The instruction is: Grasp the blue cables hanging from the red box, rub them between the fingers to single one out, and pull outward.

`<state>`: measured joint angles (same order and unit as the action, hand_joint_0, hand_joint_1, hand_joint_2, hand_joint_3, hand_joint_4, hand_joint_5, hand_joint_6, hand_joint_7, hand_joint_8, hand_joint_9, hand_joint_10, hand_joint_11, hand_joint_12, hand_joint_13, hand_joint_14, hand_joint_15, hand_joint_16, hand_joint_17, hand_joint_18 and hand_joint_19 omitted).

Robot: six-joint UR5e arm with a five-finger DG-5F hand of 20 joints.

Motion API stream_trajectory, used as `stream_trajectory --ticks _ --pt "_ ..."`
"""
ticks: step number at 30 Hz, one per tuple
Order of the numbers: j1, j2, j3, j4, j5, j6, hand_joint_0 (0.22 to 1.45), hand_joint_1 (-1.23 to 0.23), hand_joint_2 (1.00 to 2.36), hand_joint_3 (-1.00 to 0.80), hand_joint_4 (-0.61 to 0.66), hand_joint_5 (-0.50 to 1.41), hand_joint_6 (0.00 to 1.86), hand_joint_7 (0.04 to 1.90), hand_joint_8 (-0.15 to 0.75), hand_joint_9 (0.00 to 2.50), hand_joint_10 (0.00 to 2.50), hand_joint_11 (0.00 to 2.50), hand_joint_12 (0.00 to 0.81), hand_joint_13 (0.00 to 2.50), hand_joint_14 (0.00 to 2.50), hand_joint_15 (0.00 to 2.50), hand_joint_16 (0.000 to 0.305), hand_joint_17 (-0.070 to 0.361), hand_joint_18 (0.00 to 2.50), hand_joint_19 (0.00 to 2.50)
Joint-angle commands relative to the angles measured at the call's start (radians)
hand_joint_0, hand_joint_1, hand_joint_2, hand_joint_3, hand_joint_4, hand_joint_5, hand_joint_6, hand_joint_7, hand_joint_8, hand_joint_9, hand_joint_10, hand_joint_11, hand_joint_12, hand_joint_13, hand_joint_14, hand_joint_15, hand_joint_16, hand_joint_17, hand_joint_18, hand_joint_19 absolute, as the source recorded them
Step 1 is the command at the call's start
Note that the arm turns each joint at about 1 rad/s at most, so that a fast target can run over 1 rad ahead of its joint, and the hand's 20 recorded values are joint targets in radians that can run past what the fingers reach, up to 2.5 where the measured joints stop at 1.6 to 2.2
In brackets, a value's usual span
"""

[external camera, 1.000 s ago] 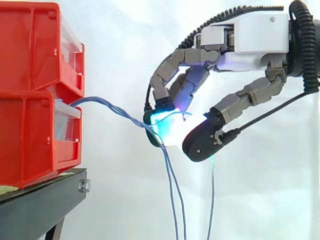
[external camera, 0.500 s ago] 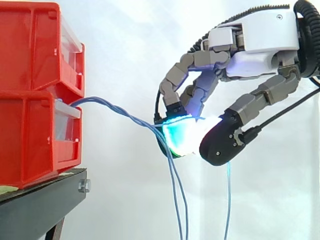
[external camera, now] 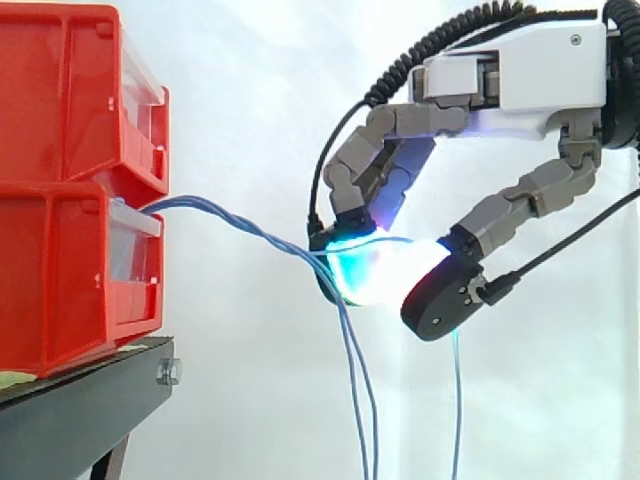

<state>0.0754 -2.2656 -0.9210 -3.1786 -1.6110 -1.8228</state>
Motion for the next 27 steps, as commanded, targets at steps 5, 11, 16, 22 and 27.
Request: stream_trajectory --ticks 5,11,16,22,27 --pt "0.0 0.0 0.028 -0.001 -0.092 -0.207 0.6 -0.78 1.02 -0.23 0.05 -0.13 0.91 1.02 0.241 0.99 0.02 0.76 0.338 0.82 0.03 0.63 0.042 0.095 0.64 0.5" --pt "-0.002 0.0 0.03 -0.003 -0.119 -0.262 0.6 -0.78 1.02 -0.23 0.05 -0.13 0.91 1.02 0.24 0.99 0.02 0.76 0.339 0.82 0.03 0.63 0.043 0.096 0.64 0.49" --pt "-0.002 0.0 0.028 -0.003 -0.127 -0.29 0.6 -0.78 1.02 -0.23 0.05 -0.13 0.91 1.02 0.241 0.99 0.02 0.75 0.339 0.82 0.03 0.63 0.042 0.095 0.64 0.5" --pt "-0.003 0.0 0.028 -0.004 -0.128 -0.276 0.6 -0.78 1.02 -0.23 0.05 -0.13 0.91 1.02 0.239 0.99 0.02 0.75 0.337 0.82 0.02 0.64 0.042 0.096 0.64 0.49" --pt "-0.009 0.0 0.028 0.003 -0.162 -0.322 0.6 -0.78 1.02 -0.23 0.05 -0.13 0.91 1.02 0.24 0.99 0.02 0.75 0.339 0.82 0.02 0.63 0.042 0.095 0.64 0.5"
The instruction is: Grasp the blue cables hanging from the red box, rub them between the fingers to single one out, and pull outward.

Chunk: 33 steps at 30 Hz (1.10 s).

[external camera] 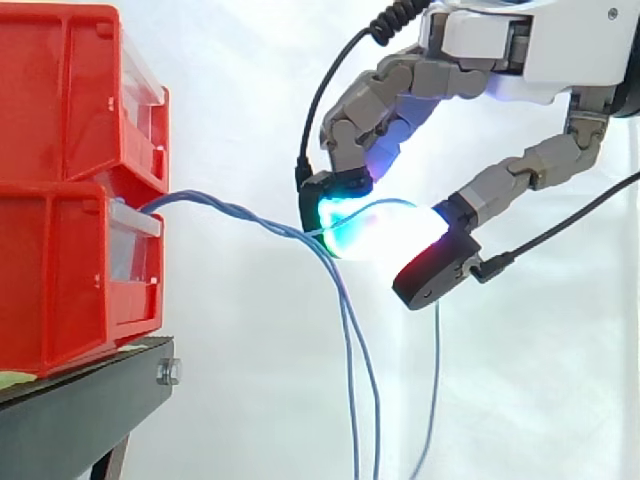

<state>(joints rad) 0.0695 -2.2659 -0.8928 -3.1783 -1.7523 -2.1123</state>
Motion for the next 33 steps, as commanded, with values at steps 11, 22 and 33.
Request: stream_trajectory --ticks 11,22,33 --pt "-0.019 0.0 -0.057 0.083 -0.138 -0.253 0.6 -0.78 1.02 -0.24 0.05 -0.13 0.91 1.02 0.239 0.99 0.02 0.76 0.337 0.82 0.02 0.63 0.042 0.095 0.64 0.5" --pt "-0.03 0.0 -0.063 0.123 -0.21 -0.325 0.6 -0.78 1.02 -0.24 0.05 -0.13 0.91 1.03 0.24 0.99 0.02 0.75 0.337 0.82 0.02 0.63 0.042 0.096 0.63 0.5" --pt "-0.03 0.0 -0.063 0.121 -0.228 -0.338 0.6 -0.78 1.02 -0.23 0.05 -0.13 0.91 1.02 0.24 0.99 0.02 0.75 0.339 0.82 0.02 0.63 0.042 0.095 0.64 0.5"
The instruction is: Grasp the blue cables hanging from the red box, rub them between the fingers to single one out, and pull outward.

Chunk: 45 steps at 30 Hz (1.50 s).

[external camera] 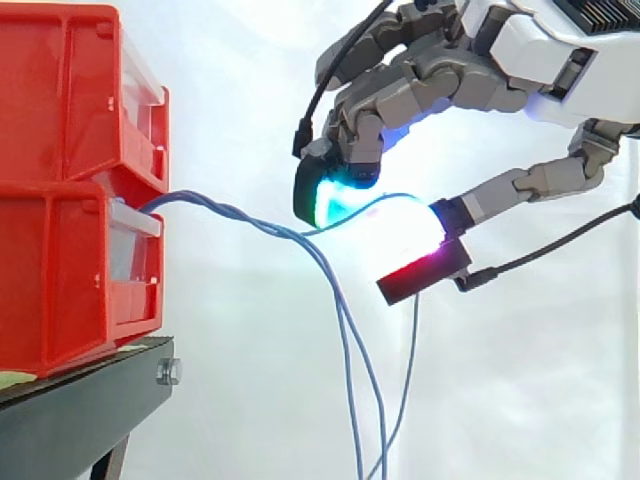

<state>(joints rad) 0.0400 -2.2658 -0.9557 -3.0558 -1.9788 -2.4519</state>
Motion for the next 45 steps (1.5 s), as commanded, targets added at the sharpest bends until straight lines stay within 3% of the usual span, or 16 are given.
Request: stream_trajectory --ticks 1,6,11,23,27,29,31,33,34,38,40,44,45 --pt "-0.002 0.0 0.0 0.0 -0.002 0.001 0.6 -0.78 1.02 -0.24 0.06 -0.13 0.91 1.02 0.238 0.99 0.02 0.75 0.338 0.82 0.02 0.63 0.042 0.095 0.64 0.5" --pt "-0.002 0.0 0.0 0.0 -0.005 -0.004 0.6 -0.78 1.02 -0.24 0.06 -0.13 0.91 1.03 0.24 0.99 0.02 0.75 0.337 0.82 0.02 0.63 0.042 0.095 0.64 0.5" --pt "-0.003 0.0 0.0 0.002 -0.064 -0.055 0.6 -0.78 1.02 -0.24 0.06 -0.13 0.91 1.03 0.24 0.99 0.02 0.75 0.338 0.82 0.02 0.63 0.042 0.096 0.64 0.49" --pt "-0.006 0.0 -0.002 -0.021 -0.054 0.044 0.6 -0.78 1.02 -0.24 0.05 -0.13 0.91 1.02 0.241 0.99 0.02 0.76 0.339 0.82 0.02 0.63 0.042 0.095 0.63 0.5" --pt "-0.008 0.0 -0.002 -0.038 -0.025 0.203 0.6 -0.78 1.02 -0.24 0.05 -0.13 0.91 1.02 0.241 0.99 0.02 0.75 0.339 0.82 0.03 0.63 0.042 0.096 0.63 0.5" --pt "-0.008 0.0 0.0 -0.043 0.014 0.343 0.6 -0.77 1.02 -0.24 0.05 -0.13 0.91 1.02 0.24 0.99 0.02 0.76 0.337 0.82 0.03 0.63 0.042 0.096 0.63 0.49" --pt "-0.006 0.0 -0.002 -0.043 0.041 0.425 0.6 -0.77 1.02 -0.24 0.06 -0.13 0.91 1.02 0.241 0.99 0.02 0.74 0.337 0.82 0.02 0.62 0.042 0.096 0.63 0.5" --pt "-0.002 0.0 -0.002 -0.049 0.095 0.568 0.6 -0.77 1.02 -0.24 0.06 -0.13 0.91 1.02 0.24 0.99 0.02 0.74 0.335 0.82 0.02 0.63 0.043 0.096 0.63 0.5" --pt "-0.002 0.0 -0.002 -0.051 0.107 0.603 0.6 -0.77 1.02 -0.24 0.05 -0.13 0.91 1.02 0.242 0.99 0.02 0.75 0.338 0.82 0.02 0.63 0.043 0.096 0.63 0.5" --pt "0.003 0.0 0.003 -0.061 0.193 0.867 0.6 -0.77 1.02 -0.24 0.06 -0.13 0.91 1.02 0.24 0.99 0.02 0.75 0.338 0.81 0.03 0.63 0.043 0.096 0.63 0.49" --pt "0.003 0.0 0.003 -0.063 0.204 0.899 0.6 -0.77 1.02 -0.24 0.06 -0.13 0.91 1.02 0.238 0.99 0.02 0.76 0.337 0.81 0.02 0.63 0.043 0.096 0.63 0.5" --pt "0.005 0.0 0.005 -0.084 0.265 1.104 0.6 -0.77 1.02 -0.24 0.06 -0.13 0.91 1.02 0.24 0.98 0.02 0.75 0.337 0.81 0.03 0.63 0.043 0.096 0.63 0.5" --pt "0.006 0.0 0.005 -0.112 0.288 1.188 0.6 -0.77 1.02 -0.24 0.06 -0.13 0.91 1.03 0.242 0.99 0.02 0.75 0.337 0.81 0.03 0.63 0.043 0.096 0.63 0.5"
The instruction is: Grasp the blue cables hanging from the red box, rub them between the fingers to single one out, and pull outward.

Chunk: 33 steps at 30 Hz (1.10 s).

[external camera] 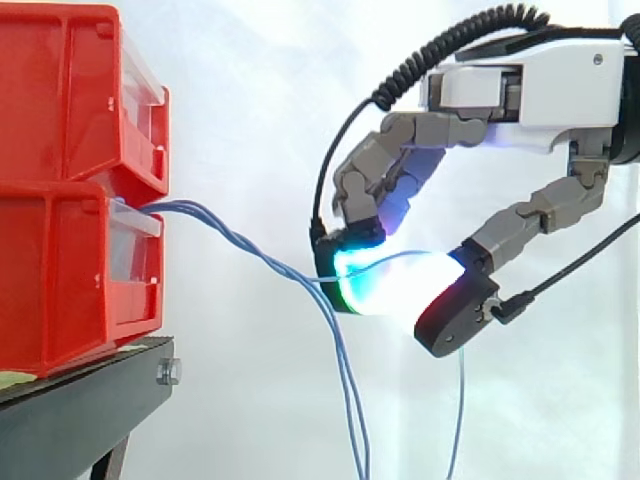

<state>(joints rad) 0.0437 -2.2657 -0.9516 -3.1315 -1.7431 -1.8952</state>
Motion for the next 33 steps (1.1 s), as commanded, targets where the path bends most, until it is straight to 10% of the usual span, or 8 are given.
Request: stream_trajectory --ticks 1,3,10,25,33 --pt "0.004 0.0 0.001 -0.056 0.063 0.682 0.6 -0.77 1.02 -0.24 0.06 -0.13 0.91 1.03 0.241 0.99 0.02 0.76 0.335 0.81 0.03 0.63 0.043 0.096 0.63 0.5" --pt "0.013 0.0 0.014 -0.125 0.109 0.877 0.6 -0.77 1.02 -0.24 0.06 -0.13 0.91 1.03 0.241 0.99 0.02 0.75 0.337 0.81 0.03 0.63 0.043 0.096 0.63 0.5" --pt "0.03 0.0 0.048 -0.22 0.148 1.162 0.6 -0.77 1.02 -0.24 0.06 -0.13 0.91 1.02 0.239 0.98 0.02 0.75 0.337 0.81 0.02 0.63 0.043 0.096 0.63 0.5" --pt "0.05 -0.002 0.109 -0.317 0.163 1.579 0.6 -0.77 1.02 -0.25 0.06 -0.13 0.91 1.02 0.239 0.98 0.02 0.74 0.337 0.81 0.02 0.63 0.043 0.096 0.63 0.5" --pt "0.041 -0.002 0.108 -0.315 0.231 1.817 0.6 -0.77 1.02 -0.25 0.06 -0.13 0.91 1.03 0.239 0.99 0.02 0.74 0.34 0.82 0.03 0.63 0.043 0.096 0.63 0.51"
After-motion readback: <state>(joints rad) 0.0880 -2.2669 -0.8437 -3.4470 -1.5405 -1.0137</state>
